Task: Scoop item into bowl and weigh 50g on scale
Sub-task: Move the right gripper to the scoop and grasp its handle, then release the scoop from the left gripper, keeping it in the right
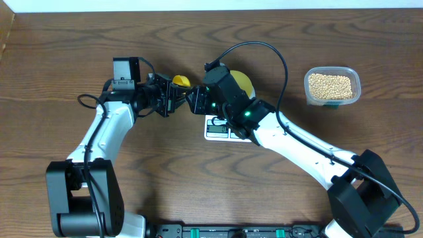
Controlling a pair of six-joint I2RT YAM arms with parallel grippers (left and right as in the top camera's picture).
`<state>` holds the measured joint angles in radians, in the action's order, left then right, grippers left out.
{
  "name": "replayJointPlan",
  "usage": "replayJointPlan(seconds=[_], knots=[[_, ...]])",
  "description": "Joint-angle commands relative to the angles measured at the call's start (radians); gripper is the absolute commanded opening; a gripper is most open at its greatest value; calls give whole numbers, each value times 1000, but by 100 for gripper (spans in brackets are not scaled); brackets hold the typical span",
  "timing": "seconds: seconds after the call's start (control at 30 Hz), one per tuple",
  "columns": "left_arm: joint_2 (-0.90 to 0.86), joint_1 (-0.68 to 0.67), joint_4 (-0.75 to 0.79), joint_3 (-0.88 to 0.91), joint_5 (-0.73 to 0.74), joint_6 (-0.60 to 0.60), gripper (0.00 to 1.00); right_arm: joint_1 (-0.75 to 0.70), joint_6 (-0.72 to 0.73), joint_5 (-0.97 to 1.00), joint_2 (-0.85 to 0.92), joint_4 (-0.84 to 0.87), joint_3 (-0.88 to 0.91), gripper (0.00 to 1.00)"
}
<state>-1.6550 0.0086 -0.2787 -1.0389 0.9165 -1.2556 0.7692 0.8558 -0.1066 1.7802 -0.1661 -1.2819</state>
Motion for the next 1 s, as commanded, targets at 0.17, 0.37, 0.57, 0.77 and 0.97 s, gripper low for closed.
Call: replayJointPlan(seconds=[0.17,0.37,0.57,0.77,0.97], knots=[[4,3,3,-5,57,1,23,11,3,27,6,2,-6,22],[4,3,3,-5,90,1,23,11,-8,56,6,2,-6,1],[4,3,3,-5,89,1,23,11,-73,105,6,15,-6,1],[4,3,3,-5,89,1,23,11,-102,105,6,31,-6,1],[4,3,4,-5,85,1,23,11,-218,93,6,49,-6,1]])
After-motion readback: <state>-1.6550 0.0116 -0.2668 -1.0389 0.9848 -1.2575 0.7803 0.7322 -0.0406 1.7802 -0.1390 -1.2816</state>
